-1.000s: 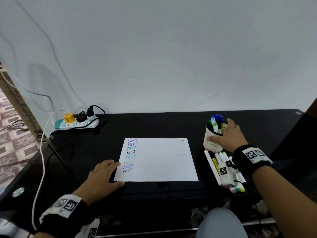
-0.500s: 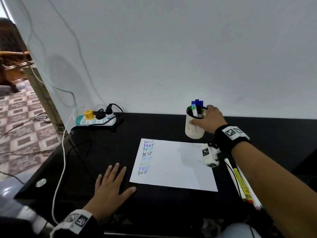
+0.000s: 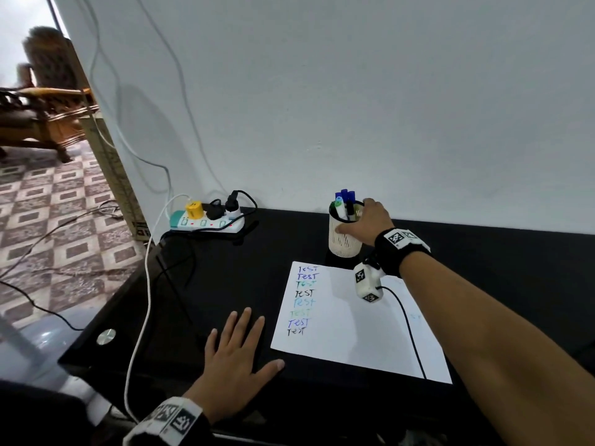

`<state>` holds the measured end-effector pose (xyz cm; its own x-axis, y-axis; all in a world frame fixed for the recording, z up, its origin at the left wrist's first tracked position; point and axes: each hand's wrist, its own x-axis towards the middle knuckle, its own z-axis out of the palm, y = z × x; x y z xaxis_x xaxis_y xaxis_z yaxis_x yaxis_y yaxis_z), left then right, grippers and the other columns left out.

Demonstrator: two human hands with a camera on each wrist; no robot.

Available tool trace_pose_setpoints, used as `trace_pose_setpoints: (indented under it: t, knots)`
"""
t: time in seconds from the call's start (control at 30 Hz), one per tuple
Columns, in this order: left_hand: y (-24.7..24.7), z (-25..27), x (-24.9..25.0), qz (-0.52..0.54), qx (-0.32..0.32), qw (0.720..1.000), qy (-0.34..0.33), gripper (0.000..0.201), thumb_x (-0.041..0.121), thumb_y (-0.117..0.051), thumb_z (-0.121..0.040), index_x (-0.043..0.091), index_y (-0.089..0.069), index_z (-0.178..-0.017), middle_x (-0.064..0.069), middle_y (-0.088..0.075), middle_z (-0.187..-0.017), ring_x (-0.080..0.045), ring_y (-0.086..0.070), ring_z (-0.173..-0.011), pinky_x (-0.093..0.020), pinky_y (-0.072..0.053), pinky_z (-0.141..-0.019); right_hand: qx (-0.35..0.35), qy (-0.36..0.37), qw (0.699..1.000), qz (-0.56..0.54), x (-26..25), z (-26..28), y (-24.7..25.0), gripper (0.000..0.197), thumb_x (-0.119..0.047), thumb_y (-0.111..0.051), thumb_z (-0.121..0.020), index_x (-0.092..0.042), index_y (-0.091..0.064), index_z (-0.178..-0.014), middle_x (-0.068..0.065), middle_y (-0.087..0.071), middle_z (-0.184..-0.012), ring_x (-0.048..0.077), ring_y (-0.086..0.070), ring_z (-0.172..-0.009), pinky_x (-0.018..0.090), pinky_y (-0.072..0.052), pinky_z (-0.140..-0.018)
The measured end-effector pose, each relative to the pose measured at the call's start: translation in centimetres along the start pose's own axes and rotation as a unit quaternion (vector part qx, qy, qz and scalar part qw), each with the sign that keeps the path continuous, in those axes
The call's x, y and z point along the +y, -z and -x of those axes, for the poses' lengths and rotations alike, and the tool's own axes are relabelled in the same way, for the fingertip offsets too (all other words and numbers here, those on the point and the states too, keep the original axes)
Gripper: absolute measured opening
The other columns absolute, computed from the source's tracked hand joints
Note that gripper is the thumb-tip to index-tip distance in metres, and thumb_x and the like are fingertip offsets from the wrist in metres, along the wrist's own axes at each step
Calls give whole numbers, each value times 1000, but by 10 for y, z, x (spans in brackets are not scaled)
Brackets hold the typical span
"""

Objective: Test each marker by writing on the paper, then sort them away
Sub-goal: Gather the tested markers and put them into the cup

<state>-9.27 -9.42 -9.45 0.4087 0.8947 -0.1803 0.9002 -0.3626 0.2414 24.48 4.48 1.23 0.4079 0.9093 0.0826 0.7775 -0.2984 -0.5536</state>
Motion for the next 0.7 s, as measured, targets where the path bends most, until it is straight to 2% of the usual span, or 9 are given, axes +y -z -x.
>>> trace_pose_setpoints:
  t: [0.13,0.27,0.37,0.47,0.53,0.57,0.63,0.7]
  knots:
    - [-3,-1,-2,-9,8,1000,-2,117,93,11,-53,36,6,-155,11,24,-160,-12,31,-144,-45,13,-119,-13,-2,1000,-4,-1,-4,-4,90,-38,-91,-68,-5,-45,-137,16,-52,-134,32,-55,-124,39,-49,-98]
    - [-3,-1,-4,8,19,1000,-1,119,95,9,-51,37,0,-156,11,19,-162,-11,26,-146,-45,11,-119,-20,-4,999,-40,3,20,13,115,-37,-90,-73,-7,-20,-159,17,-37,-156,32,-42,-143,41,-41,-112]
    - [-3,-1,-5,28,31,999,-1,123,98,7,-49,38,-6,-155,12,13,-163,-8,23,-146,-44,10,-120,-40,-6,999,-9,20,63,36,102,-40,-84,-79,-10,-27,-158,16,-37,-159,31,-42,-144,39,-40,-114]
    - [-1,-1,-4,41,37,998,5,125,100,5,-47,39,-10,-155,12,8,-164,-9,19,-148,-44,9,-120,-125,-22,989,69,50,125,56,93,-46,-80,-83,-14,-34,-156,15,-40,-157,30,-47,-139,37,-43,-110]
    - [3,1,1,45,31,998,13,125,103,-8,-48,38,-13,-155,11,5,-164,-11,15,-150,-44,6,-120,-171,-45,978,114,70,166,65,93,-51,-78,-83,-16,-33,-156,12,-43,-154,28,-50,-136,34,-44,-105]
    - [5,1,3,48,31,998,19,117,99,-19,-55,37,-15,-154,10,3,-165,-12,12,-150,-45,5,-120,-185,-51,973,130,80,183,67,96,-53,-78,-82,-16,-32,-157,10,-44,-153,27,-49,-136,33,-43,-105]
    - [9,1,10,56,40,997,30,93,81,-39,-76,36,-19,-154,11,-2,-165,-16,8,-151,-47,1,-121,-203,-55,967,145,96,210,68,101,-55,-79,-78,-18,-30,-158,6,-45,-152,23,-48,-136,31,-43,-105]
    - [10,2,17,62,53,996,28,76,67,-46,-88,39,-20,-153,14,-5,-164,-18,6,-151,-49,0,-121,-215,-49,964,149,110,229,66,106,-54,-83,-73,-20,-29,-158,2,-43,-153,20,-46,-138,30,-43,-107]
